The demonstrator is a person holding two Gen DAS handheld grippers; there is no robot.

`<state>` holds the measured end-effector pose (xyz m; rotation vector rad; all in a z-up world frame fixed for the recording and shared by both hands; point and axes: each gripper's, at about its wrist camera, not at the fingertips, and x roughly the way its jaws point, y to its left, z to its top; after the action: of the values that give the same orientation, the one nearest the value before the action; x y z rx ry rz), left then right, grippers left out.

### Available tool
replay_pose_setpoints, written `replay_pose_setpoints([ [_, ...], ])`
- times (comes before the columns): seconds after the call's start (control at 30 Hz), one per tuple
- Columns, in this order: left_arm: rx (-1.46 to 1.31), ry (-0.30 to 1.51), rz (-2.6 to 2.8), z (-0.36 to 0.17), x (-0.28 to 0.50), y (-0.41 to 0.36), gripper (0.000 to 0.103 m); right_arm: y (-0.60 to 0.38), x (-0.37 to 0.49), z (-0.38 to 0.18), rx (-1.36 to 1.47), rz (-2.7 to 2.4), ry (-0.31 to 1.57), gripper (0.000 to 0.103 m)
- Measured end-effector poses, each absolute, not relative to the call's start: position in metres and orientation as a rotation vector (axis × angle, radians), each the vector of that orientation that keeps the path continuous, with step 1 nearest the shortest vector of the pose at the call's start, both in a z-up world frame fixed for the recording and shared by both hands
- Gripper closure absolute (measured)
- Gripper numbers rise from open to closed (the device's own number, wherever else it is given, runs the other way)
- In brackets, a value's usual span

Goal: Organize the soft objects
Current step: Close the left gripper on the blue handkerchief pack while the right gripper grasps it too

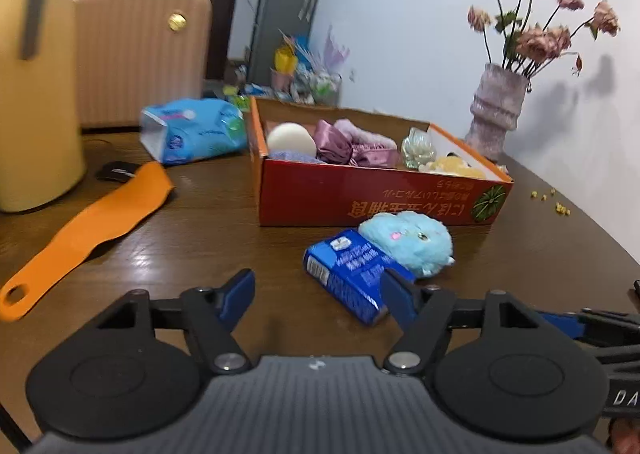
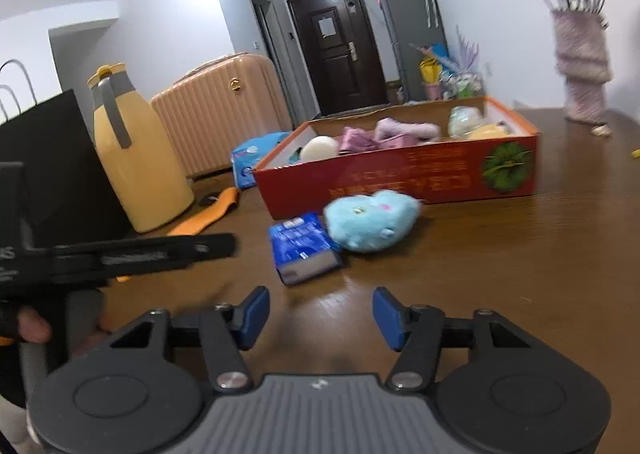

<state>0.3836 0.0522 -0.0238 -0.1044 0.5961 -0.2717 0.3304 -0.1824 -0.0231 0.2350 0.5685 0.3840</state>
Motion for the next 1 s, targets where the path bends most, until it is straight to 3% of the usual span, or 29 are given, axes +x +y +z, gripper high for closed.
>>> replay_pose_setpoints([
  [0.3,-0.155,0.698,-0.376,-0.033,0.460,0.048,0.035,-0.156,0.387,-0.033,0.331,0.438,0.622,0.060],
  [0.37,-0.194,0.736,-0.387,-0.039,0.470,0.048,0.055,-0.156,0.395,-0.036,0.356,0.438,0.630,0.064],
  [0.43,-0.237,0.781,-0.412,-0.046,0.476,0.048,0.065,-0.161,0.399,-0.038,0.386,0.418,0.631,0.069],
  [0.47,-0.258,0.786,-0.420,-0.048,0.476,0.050,0.065,-0.165,0.401,-0.039,0.411,0.404,0.634,0.072],
  [0.6,-0.337,0.795,-0.420,-0.053,0.461,0.058,0.072,-0.177,0.405,-0.043,0.439,0.374,0.645,0.083],
  [1.0,-0.573,0.805,-0.395,-0.062,0.312,0.049,0.078,-0.196,0.321,-0.038,0.255,0.408,0.667,0.085],
])
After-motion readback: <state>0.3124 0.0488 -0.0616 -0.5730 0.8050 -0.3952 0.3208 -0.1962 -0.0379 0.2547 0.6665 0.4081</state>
